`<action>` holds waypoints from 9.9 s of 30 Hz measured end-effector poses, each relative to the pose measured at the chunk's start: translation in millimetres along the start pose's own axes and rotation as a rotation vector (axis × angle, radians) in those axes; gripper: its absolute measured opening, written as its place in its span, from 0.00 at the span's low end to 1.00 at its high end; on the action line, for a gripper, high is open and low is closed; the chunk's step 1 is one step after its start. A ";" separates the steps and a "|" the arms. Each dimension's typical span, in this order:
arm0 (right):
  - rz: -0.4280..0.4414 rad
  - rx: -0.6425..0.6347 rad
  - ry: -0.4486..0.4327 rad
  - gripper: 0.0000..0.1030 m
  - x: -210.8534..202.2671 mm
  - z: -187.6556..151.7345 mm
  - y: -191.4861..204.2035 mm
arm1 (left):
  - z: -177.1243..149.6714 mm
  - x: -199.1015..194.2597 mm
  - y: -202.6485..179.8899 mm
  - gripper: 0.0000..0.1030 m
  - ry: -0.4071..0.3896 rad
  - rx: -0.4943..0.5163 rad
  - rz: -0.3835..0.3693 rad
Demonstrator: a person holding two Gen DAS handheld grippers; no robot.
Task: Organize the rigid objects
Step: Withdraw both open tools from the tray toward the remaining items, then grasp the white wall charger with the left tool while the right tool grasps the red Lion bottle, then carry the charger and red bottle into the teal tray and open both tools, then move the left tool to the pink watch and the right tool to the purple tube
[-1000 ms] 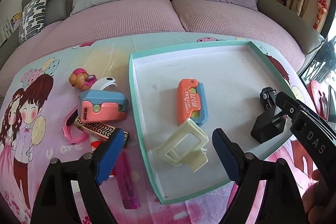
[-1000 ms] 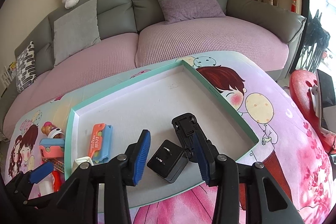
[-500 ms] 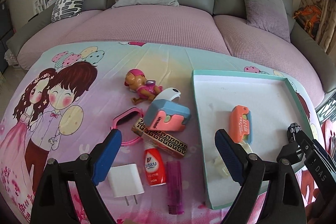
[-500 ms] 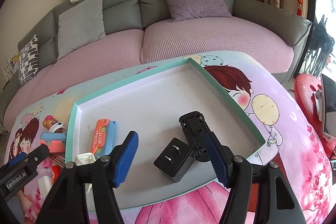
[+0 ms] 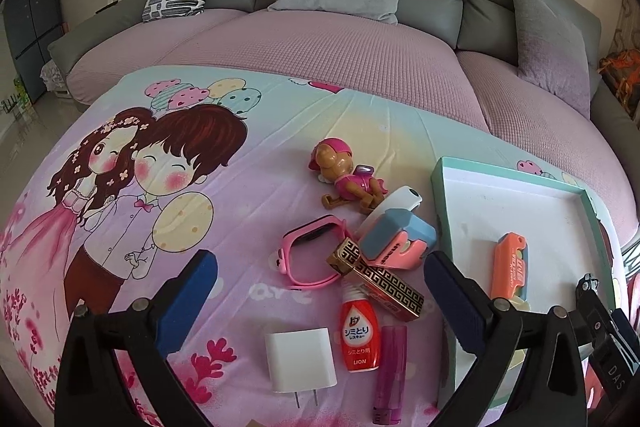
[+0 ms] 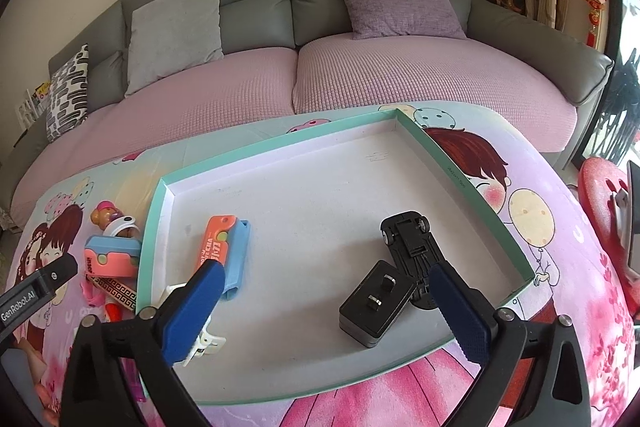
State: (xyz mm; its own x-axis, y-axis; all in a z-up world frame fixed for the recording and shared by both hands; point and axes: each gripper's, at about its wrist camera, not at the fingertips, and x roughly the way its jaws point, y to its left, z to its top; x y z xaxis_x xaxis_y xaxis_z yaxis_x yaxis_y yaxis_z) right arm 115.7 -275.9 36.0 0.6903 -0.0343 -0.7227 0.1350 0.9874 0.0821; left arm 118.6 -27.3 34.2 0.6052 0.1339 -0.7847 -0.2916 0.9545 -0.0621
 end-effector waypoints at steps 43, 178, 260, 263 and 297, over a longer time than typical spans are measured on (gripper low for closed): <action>0.200 -0.245 0.068 1.00 9.8 -30.9 130.9 | -13.3 11.9 106.1 1.00 0.034 -0.206 -0.022; 0.426 -0.261 0.029 0.22 -30.7 -31.9 154.2 | -12.0 -11.4 87.9 0.43 0.007 0.019 0.015; -0.079 0.070 -0.044 0.56 6.1 1.2 -22.5 | -2.4 16.1 -108.1 0.83 0.011 0.331 -0.112; -0.084 0.072 -0.042 0.62 6.4 1.3 -23.1 | -0.3 16.7 -101.1 0.83 0.016 0.313 -0.098; -0.083 0.041 -0.074 1.00 0.6 3.5 -15.8 | 15.0 11.9 -57.0 0.97 -0.026 0.165 -0.028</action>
State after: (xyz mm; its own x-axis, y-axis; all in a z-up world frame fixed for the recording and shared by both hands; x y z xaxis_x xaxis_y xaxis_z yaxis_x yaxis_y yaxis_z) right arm 116.5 -292.1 36.6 0.7261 -0.1281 -0.6755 0.2214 0.9737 0.0533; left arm 153.5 -76.1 37.7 0.6311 0.1110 -0.7678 -0.1499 0.9885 0.0197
